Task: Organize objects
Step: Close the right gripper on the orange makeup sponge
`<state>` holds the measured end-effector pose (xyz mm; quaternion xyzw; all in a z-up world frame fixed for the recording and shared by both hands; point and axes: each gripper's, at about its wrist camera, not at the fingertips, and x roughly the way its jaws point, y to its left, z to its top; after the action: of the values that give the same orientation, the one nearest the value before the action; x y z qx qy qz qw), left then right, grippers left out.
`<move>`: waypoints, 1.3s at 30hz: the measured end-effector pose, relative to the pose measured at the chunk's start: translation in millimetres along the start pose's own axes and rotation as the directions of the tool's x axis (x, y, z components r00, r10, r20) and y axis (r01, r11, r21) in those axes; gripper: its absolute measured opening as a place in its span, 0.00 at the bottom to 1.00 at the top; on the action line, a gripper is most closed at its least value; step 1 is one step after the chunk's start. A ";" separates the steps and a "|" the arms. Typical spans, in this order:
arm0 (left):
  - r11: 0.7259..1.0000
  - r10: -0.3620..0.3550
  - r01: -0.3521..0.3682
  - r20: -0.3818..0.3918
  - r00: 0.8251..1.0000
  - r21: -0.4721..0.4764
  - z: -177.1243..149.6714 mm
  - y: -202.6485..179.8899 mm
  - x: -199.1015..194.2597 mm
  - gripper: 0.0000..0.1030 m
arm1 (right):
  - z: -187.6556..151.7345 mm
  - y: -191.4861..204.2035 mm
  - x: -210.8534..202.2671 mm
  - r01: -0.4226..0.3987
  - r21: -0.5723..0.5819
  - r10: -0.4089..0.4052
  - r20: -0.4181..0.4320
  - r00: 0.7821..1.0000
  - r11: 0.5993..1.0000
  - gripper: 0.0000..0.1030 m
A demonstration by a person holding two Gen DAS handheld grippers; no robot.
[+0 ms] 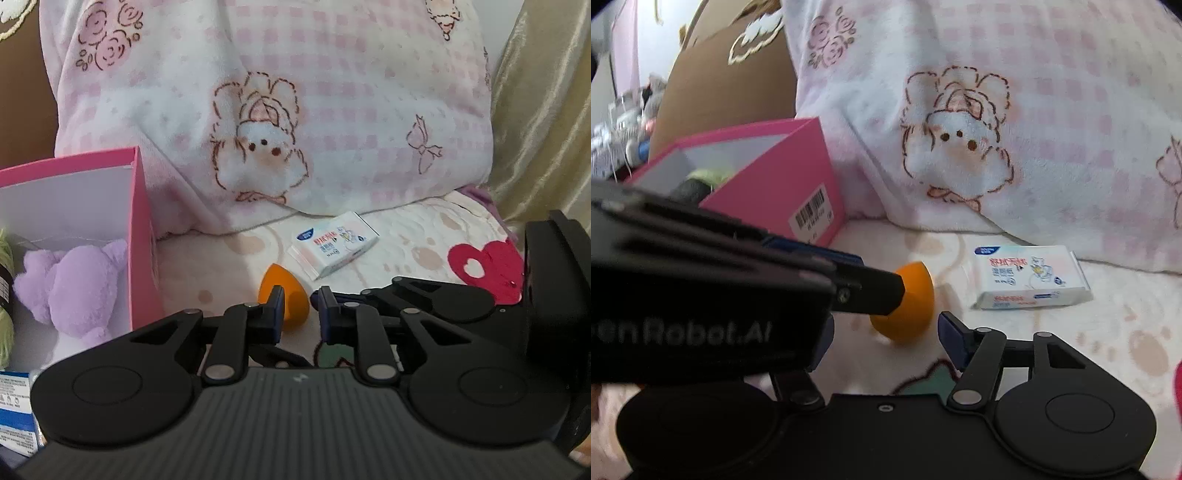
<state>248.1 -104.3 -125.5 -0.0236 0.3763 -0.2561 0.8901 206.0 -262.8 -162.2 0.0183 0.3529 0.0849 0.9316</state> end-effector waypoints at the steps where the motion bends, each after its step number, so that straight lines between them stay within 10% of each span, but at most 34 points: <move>1: 1.000 0.003 -0.003 0.004 1.000 0.003 0.1 -0.3 -0.1 0.18 | 1.2 -1.3 2.4 -0.003 0.016 0.003 0.008 1.000 1.000 0.63; 7: 1.000 0.021 -0.021 0.011 1.000 0.002 0.4 -1.2 -0.7 0.18 | 0.2 -6.0 10.4 0.017 0.038 -0.016 -0.011 1.000 0.999 0.41; 39: 0.949 -0.281 0.249 -0.162 0.946 -0.192 -24.9 -31.8 14.2 0.36 | -23.5 -28.6 -54.2 0.129 0.061 -0.106 -0.293 0.950 0.990 0.40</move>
<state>225.5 -134.9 -145.2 -0.1252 0.4720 -0.3421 0.8028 154.7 -300.8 -147.0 0.0219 0.4885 0.0170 0.8721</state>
